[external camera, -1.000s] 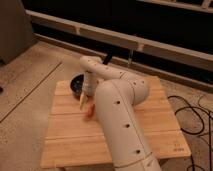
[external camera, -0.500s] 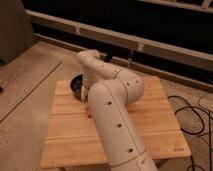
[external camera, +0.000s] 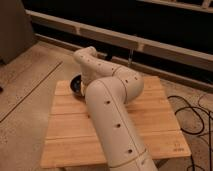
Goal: Push the ceramic bowl across the table
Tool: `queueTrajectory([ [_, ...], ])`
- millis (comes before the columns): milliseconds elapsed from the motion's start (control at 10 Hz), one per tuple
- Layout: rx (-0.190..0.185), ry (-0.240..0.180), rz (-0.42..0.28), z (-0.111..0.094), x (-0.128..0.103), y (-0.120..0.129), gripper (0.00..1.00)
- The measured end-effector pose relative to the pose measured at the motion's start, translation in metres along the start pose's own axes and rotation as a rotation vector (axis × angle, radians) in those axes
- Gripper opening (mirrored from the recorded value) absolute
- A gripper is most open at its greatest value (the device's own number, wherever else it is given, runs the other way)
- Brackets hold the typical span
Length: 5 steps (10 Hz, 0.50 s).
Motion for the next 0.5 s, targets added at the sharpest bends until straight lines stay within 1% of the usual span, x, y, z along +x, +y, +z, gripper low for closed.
queueTrajectory([
  [100,-0.006,-0.006,0.011,0.0046,0.0031,-0.001,0.65],
  [500,-0.007,-0.007,0.012,0.0049,0.0027,0.0001,0.65],
])
